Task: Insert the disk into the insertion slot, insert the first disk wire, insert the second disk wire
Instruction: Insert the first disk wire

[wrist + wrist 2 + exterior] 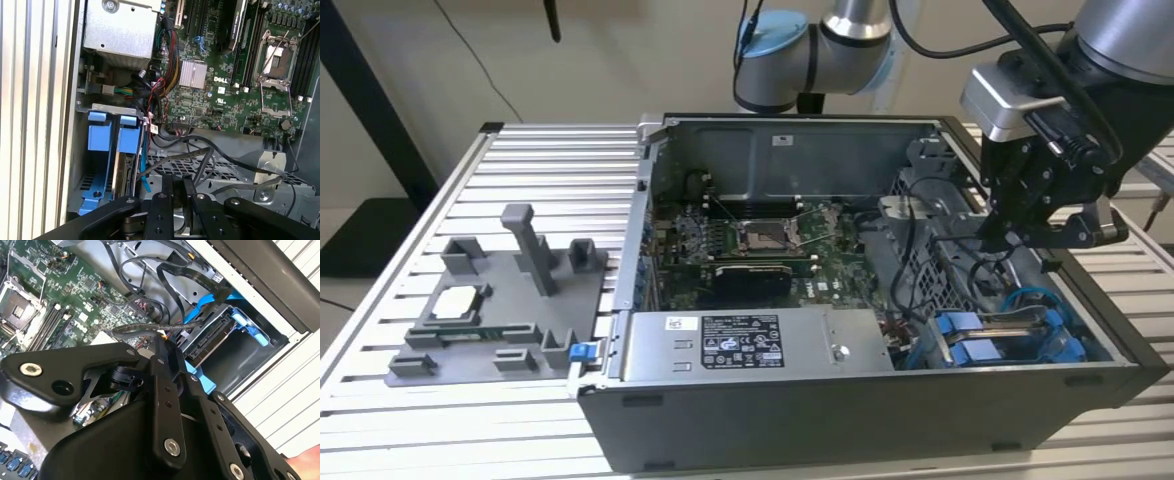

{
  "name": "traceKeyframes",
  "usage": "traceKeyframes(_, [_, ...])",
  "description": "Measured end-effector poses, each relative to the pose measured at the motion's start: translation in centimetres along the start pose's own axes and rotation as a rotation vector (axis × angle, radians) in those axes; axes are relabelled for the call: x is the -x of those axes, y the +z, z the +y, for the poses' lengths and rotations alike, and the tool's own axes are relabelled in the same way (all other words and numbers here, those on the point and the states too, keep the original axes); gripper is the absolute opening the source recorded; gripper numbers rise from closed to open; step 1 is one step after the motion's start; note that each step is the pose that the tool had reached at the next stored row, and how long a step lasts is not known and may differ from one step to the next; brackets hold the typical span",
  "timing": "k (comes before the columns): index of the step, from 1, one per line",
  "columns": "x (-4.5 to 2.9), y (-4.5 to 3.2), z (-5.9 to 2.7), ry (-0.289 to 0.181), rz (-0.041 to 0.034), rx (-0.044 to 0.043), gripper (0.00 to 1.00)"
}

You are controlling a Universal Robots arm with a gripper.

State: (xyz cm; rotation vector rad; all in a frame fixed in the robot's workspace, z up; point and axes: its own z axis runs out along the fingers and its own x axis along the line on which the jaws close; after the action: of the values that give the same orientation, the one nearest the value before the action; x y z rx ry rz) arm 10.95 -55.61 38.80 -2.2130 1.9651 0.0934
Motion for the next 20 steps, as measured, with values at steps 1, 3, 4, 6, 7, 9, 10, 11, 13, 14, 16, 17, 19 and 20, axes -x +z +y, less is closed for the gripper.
traceKeyframes(1, [0.00, 0.00, 0.00, 0.000, 0.0001, -0.0001, 0.00])
traceKeyframes(3, [0.00, 0.00, 0.00, 0.000, 0.0000, -0.0003, 0.00])
traceKeyframes(4, [0.00, 0.00, 0.00, 0.000, 0.0000, -0.0003, 0.00])
traceKeyframes(6, [0.00, 0.00, 0.00, 0.000, 0.0000, -0.0003, 0.00])
traceKeyframes(7, [0.00, 0.00, 0.00, 0.000, 0.0001, -0.0003, 0.00])
traceKeyframes(9, [0.00, 0.00, 0.00, 0.000, 0.0000, -0.0003, 0.00])
traceKeyframes(10, [0.00, 0.00, 0.00, 0.000, 0.0001, -0.0003, 0.00])
traceKeyframes(11, [0.00, 0.00, 0.00, 0.000, 0.0001, -0.0003, 0.00])
traceKeyframes(13, [0.00, 0.01, -0.02, 0.000, 0.0025, 0.0004, 0.00])
traceKeyframes(14, [-0.01, 0.01, -0.07, 0.000, 0.0070, 0.0024, 0.00])
traceKeyframes(16, [-0.03, 0.04, -0.19, 0.000, 0.0162, 0.0078, 0.00])
traceKeyframes(17, [-0.04, 0.06, -0.27, 0.000, 0.0218, 0.0108, 0.00])
traceKeyframes(19, [-0.07, 0.12, -0.45, 0.000, 0.0327, 0.0166, 0.00])
traceKeyframes(20, [-0.10, 0.15, -0.58, 0.000, 0.0376, 0.0195, 0.00])
